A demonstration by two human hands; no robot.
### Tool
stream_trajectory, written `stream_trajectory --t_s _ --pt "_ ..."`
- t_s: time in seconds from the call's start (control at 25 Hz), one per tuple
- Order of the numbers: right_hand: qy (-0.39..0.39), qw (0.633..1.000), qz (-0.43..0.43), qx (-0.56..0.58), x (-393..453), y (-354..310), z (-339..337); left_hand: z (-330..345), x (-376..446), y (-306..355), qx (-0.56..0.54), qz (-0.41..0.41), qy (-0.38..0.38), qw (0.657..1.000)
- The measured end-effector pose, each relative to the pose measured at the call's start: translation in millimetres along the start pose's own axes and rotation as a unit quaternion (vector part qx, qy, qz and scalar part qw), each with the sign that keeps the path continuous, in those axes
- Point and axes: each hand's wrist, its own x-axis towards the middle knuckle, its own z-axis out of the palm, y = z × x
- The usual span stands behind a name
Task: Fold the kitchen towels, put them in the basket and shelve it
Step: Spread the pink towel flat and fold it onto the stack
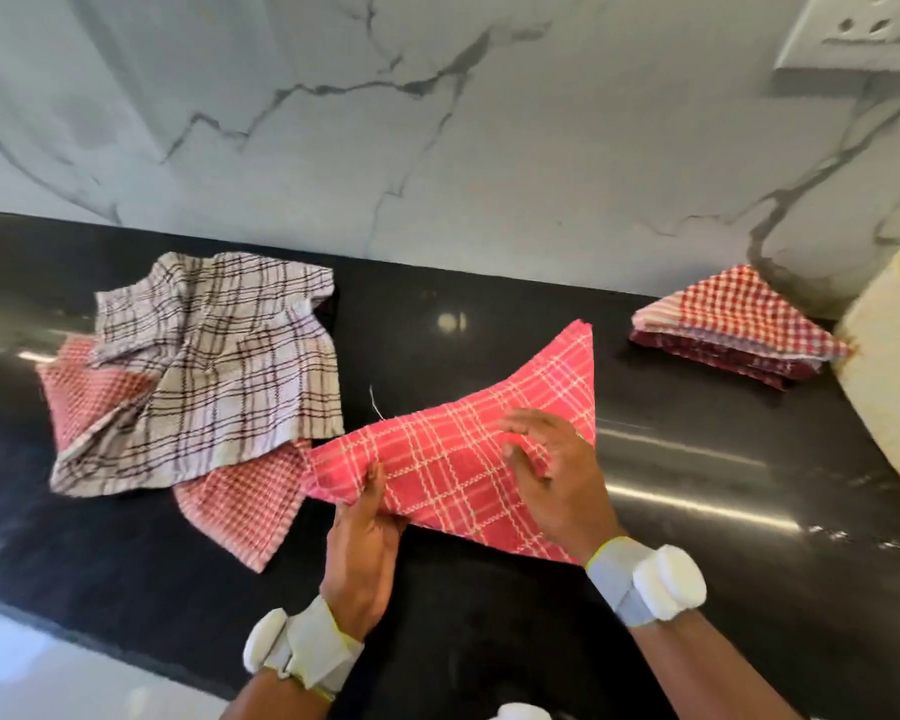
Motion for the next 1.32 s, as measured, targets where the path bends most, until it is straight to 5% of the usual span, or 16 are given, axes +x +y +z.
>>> stream_trajectory --t_s 0.2,0.4,0.52,0.64,0.72,0.84,0.92,1.0,1.04,1.32 --pt "-0.181 0.95 -0.01 -0.255 -9 43 7 -14 16 -4 0.012 -0.015 0.047 0.999" --pt "-0.155 0.937 0.027 -0.312 -16 44 8 -12 39 -1 0.057 -0.024 0.039 0.997" --pt "-0.098 0.936 0.128 -0.314 -30 43 3 6 55 6 0.084 0.008 0.03 0.996" --pt "-0.055 0.936 0.249 -0.245 -41 31 -5 25 66 6 0.23 0.106 0.054 0.966" --pt "-0.011 0.943 0.297 -0.148 -48 23 -17 40 67 -8 0.357 0.191 -0.014 0.914" --pt "0.025 0.976 0.182 -0.119 -46 20 -21 62 69 -33 0.509 0.275 -0.204 0.79" --pt "-0.018 0.978 0.096 -0.182 -40 33 -25 72 75 -51 0.635 0.239 -0.296 0.672" --pt "-0.085 0.953 0.061 -0.283 -36 52 -36 76 80 -68 0.761 0.241 -0.3 0.522" --pt "-0.107 0.938 0.051 -0.326 -36 61 -41 76 81 -72 0.79 0.245 -0.288 0.483" --pt "-0.106 0.894 0.133 -0.415 -23 124 -123 87 79 -69 0.828 0.188 -0.283 0.445"
